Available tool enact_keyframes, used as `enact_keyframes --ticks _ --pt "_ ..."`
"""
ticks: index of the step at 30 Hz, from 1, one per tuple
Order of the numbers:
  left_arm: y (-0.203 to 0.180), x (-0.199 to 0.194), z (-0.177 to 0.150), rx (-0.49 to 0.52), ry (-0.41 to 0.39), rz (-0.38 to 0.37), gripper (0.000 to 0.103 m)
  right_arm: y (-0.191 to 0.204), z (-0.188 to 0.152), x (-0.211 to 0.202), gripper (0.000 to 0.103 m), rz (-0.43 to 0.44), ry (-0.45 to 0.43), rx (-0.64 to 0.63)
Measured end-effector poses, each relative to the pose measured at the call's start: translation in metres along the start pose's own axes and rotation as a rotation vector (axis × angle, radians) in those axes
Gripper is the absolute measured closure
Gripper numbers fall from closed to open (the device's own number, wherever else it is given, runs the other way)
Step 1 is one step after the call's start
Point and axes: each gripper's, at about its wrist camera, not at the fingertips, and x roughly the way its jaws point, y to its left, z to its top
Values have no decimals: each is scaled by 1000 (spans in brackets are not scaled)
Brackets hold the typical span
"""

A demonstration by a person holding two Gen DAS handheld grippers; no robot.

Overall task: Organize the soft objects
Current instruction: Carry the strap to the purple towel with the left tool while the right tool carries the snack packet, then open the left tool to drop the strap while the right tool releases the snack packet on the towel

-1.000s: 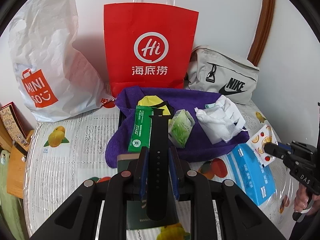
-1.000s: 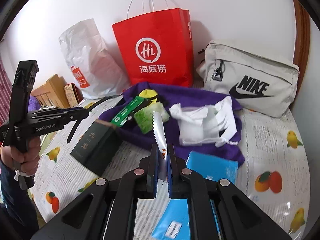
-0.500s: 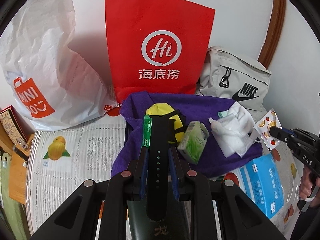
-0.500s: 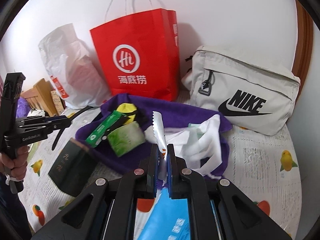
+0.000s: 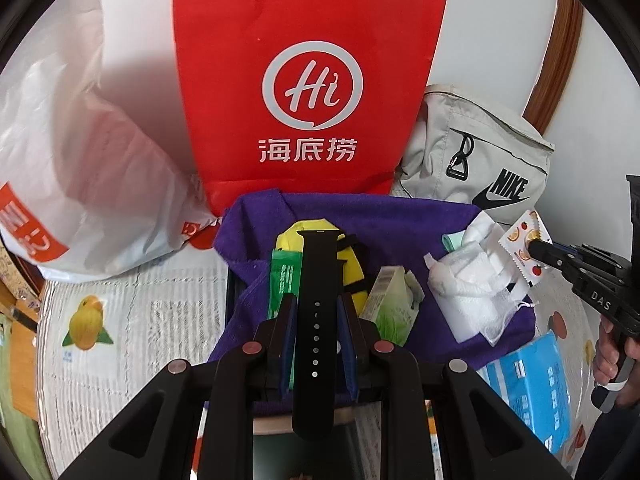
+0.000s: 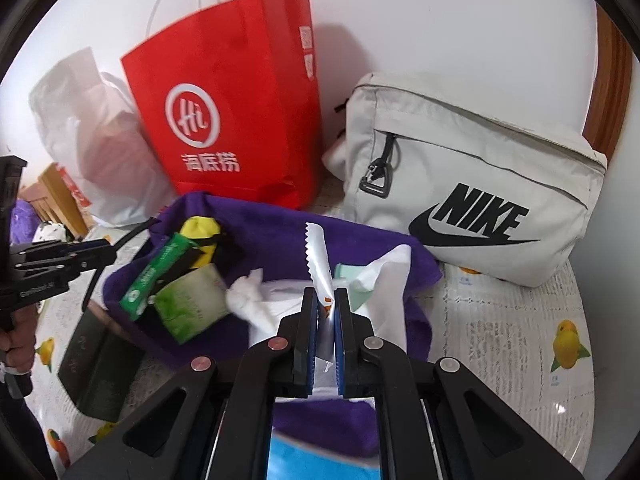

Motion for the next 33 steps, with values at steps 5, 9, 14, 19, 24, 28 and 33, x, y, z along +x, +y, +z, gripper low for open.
enact_keyframes --ticks 5,9,14,19,24,28,33 --pt "-1 15 11 6 13 3 83 -6 8 21 95 -37 20 -13" --pt "-1 29 18 14 34 7 83 -11 13 33 95 -63 28 -14" --pt "-4 48 21 6 61 -15 83 -8 16 48 95 -64 49 -37" --pt "-5 62 20 -8 81 -30 83 -7 14 60 92 -48 81 -35" --pt "-5 70 20 -11 96 -36 83 -5 12 67 90 -34 98 -34" --pt "-5 74 19 -10 106 -38 83 -4 12 65 84 1 96 -34" --pt "-5 77 19 -20 113 -26 82 -3 9 65 62 67 110 -11"
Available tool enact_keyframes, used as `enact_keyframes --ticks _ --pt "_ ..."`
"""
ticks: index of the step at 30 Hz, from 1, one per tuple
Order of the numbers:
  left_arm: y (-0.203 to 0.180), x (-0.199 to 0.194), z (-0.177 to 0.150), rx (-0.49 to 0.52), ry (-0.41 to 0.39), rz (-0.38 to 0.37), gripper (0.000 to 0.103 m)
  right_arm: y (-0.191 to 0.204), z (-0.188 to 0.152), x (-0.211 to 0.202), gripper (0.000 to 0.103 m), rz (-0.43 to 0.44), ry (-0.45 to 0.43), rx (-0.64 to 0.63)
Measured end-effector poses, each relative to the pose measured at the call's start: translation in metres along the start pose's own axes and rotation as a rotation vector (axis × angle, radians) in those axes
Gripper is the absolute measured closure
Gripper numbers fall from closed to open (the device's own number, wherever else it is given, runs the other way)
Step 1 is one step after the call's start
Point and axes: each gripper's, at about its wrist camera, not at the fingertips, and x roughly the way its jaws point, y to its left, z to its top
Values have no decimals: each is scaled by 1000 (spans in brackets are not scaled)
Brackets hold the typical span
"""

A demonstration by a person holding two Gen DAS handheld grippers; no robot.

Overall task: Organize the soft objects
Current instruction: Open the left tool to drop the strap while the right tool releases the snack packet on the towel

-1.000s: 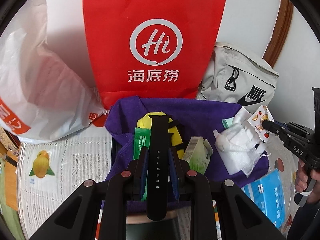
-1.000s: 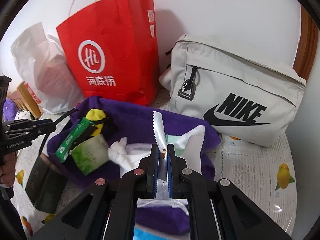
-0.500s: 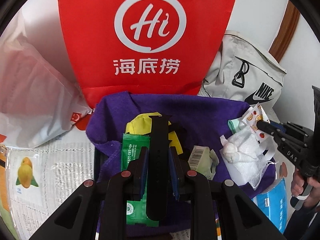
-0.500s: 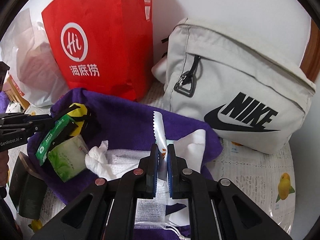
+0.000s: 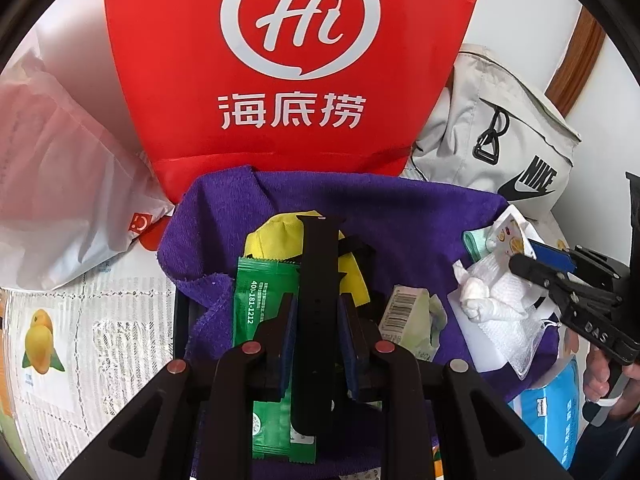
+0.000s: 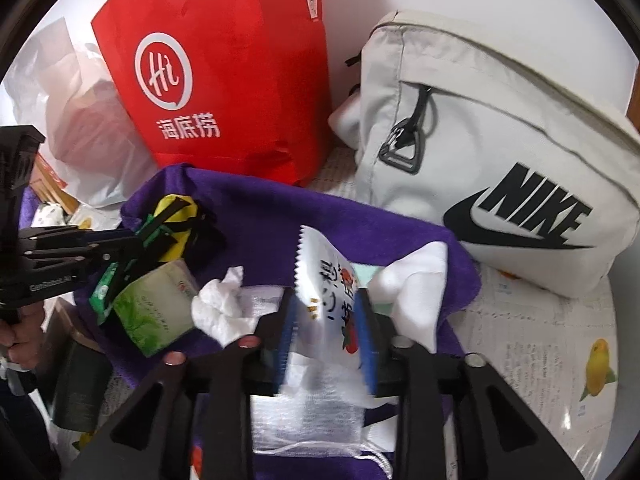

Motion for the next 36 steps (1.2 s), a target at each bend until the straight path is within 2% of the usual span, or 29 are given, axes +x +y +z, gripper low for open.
enact_keyframes --ticks 3,5,7,9,14,20,24,29,31,36 --pt "-1 -2 0 2 -5 10 82 2 -2 -1 57 5 1 -8" --pt "-2 -3 -1 -1 -4 7 82 4 -3 -2 50 8 4 -16" --pt "-3 -5 0 0 -4 10 76 7 -3 -4 43 10 0 -21" --pt "-3 -10 -1 0 -9 19 65 9 -3 -8 43 8 -7 -21" --pt "-7 -26 -3 15 -23 48 56 8 -6 -28 43 9 -27 5" --pt "-15 -55 -15 32 -45 99 39 15 -20 -63 42 3 -39 35" --pt "-20 -83 -31 28 -69 130 28 22 -38 -89 35 -11 -55 35" --pt "-29 -116 -60 15 -97 169 19 33 -68 -127 28 -20 -84 48" --pt "-33 -130 -75 0 -106 171 17 38 -79 -141 22 -32 -98 58" --pt "-45 -159 -107 -30 -127 165 9 52 -109 -176 19 -53 -141 84"
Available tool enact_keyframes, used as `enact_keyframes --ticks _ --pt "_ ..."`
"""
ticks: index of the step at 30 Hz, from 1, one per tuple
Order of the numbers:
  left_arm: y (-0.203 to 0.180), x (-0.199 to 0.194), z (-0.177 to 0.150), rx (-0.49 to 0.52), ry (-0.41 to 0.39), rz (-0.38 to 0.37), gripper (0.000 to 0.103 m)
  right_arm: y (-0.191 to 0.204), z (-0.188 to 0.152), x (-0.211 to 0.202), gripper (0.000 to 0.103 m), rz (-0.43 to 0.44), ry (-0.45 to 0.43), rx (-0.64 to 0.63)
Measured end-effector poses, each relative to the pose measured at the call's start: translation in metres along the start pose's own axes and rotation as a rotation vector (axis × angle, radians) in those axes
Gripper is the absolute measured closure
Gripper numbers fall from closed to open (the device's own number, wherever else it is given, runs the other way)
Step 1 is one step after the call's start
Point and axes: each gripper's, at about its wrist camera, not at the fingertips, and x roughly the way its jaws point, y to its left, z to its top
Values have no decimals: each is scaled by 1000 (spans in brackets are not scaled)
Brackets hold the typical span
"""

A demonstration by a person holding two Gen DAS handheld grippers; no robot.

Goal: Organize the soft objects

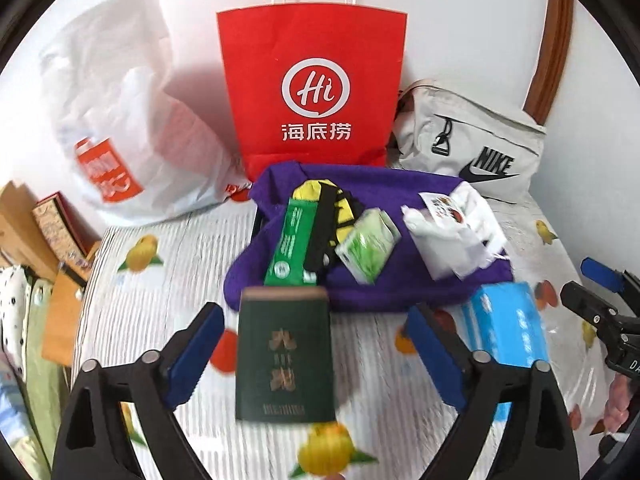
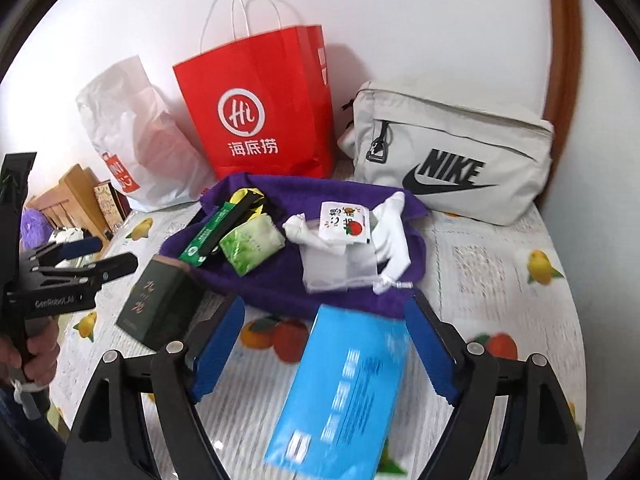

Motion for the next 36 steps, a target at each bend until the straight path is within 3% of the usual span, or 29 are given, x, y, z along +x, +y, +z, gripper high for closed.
enact_keyframes --ticks 10,22,36 --pt "-25 -72 -66 -19 -72 0 1 16 -53 -58 6 -14 -49 38" --pt "-45 -140 -141 -9 -145 16 1 32 -111 -126 5 -43 -93 27" --pt "-45 -177 -172 -29 -189 39 1 44 -143 -168 5 -85 -139 -20"
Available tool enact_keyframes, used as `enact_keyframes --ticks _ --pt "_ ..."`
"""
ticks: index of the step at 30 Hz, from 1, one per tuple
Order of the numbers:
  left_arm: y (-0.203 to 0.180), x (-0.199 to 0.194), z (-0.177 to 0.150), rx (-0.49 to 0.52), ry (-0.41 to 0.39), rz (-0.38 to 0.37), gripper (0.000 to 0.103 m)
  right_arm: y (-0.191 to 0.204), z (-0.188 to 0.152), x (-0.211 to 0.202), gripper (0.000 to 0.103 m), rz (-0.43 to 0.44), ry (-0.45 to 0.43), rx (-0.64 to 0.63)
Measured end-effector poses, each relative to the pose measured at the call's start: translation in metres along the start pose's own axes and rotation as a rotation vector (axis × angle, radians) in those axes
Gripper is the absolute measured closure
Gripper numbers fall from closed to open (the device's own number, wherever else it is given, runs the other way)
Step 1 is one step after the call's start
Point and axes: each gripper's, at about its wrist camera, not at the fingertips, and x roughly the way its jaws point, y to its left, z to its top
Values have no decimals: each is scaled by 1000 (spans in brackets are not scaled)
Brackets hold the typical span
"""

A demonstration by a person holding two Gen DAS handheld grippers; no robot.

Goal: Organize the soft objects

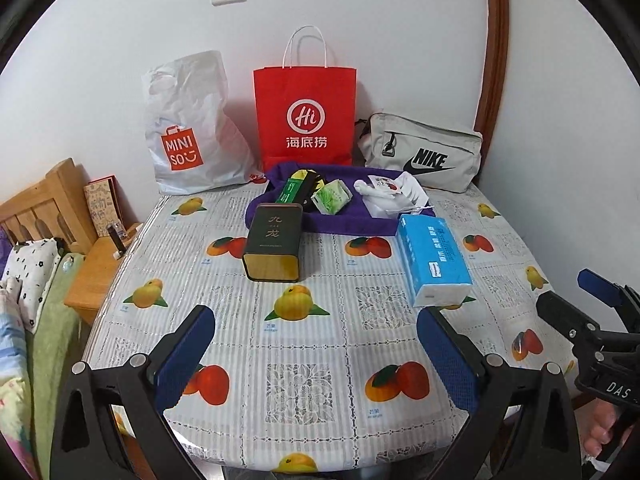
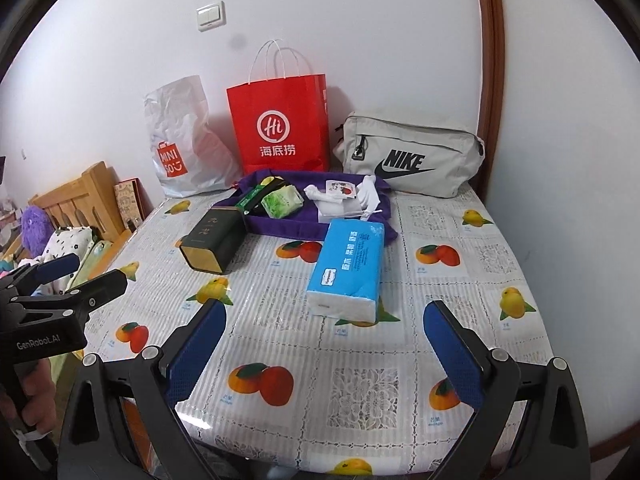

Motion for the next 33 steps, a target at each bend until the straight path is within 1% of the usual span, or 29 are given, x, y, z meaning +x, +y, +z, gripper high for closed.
enact_keyframes --ticks 13,33 --pt "2 -9 0 3 -15 16 1 5 -3 -4 5 6 -9 -2" --pt "0 -10 -1 8 -12 8 1 8 -7 -6 5 -1 -10 -9"
